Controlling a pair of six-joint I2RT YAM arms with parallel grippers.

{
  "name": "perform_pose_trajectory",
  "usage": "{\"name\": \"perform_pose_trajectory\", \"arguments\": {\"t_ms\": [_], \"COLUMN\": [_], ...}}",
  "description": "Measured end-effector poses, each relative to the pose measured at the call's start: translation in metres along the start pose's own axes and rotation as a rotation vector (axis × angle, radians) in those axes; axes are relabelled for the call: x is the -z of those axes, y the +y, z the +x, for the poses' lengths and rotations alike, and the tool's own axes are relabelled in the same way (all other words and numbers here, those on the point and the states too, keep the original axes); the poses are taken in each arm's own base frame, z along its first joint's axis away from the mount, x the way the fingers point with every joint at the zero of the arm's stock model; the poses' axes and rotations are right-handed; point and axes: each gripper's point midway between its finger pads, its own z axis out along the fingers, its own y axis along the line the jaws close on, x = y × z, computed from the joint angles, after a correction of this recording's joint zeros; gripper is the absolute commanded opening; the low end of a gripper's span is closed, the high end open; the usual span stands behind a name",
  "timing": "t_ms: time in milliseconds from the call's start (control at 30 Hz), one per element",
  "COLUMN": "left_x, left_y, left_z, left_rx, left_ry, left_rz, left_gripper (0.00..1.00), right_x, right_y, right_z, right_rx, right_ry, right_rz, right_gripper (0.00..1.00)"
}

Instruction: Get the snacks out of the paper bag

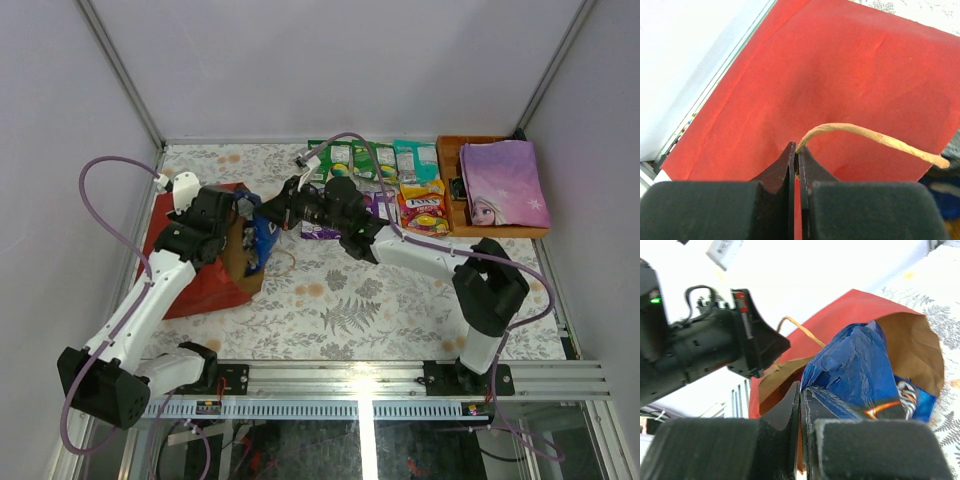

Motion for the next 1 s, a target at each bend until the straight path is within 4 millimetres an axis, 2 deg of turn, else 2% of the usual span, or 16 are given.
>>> {"name": "perform_pose_trajectory", "arguments": {"t_ms": [100,300,433,600,667,767,800,833,933,1000], "left_x": [0.002,0.002,0.002,0.001,0.001,0.003,0.004,0.004,0.006,0.007], "left_y": [0.002,0.004,0.006,0.009,0.009,0.008,0.008,0.007,0.006,0.006], "left_z": [-0.002,-0.004,-0.005,-0.006,-0.005,-0.006,-0.006,-0.006,-0.006,-0.007], "left_rx": [0.009,0.018,0.026,0.034,0.037,0.045,0.047,0.049,0.054,0.058], "left_ry": [-0.009,-0.013,-0.015,-0.013,-0.010,-0.007,-0.007,-0.006,-0.004,-0.005], "left_rz": [-0.001,-0.003,-0.007,-0.012,-0.006,0.009,0.013,0.018,0.030,0.037], "left_gripper": [0.00,0.00,0.00,0.00,0.00,0.00,0.00,0.00,0.00,0.00], "right_x": [0.004,0.012,0.032,0.076,0.105,0.157,0.177,0.193,0.256,0.303], "right_y": [0.018,0.032,0.042,0.052,0.050,0.030,0.020,0.010,-0.028,-0.053], "right_z": [-0.008,-0.006,-0.020,-0.050,-0.055,-0.047,-0.038,-0.031,0.008,0.040], "right_rx": [0.010,0.030,0.074,0.134,0.142,0.119,0.098,0.078,-0.048,-0.145], "right_ry": [-0.005,0.022,0.020,-0.049,-0.082,-0.108,-0.109,-0.110,-0.113,-0.112], "right_rz": [-0.046,-0.066,-0.033,0.060,0.132,0.299,0.370,0.430,0.677,0.853], "right_gripper": [0.00,0.00,0.00,0.00,0.00,0.00,0.04,0.21,0.98,1.00]}}
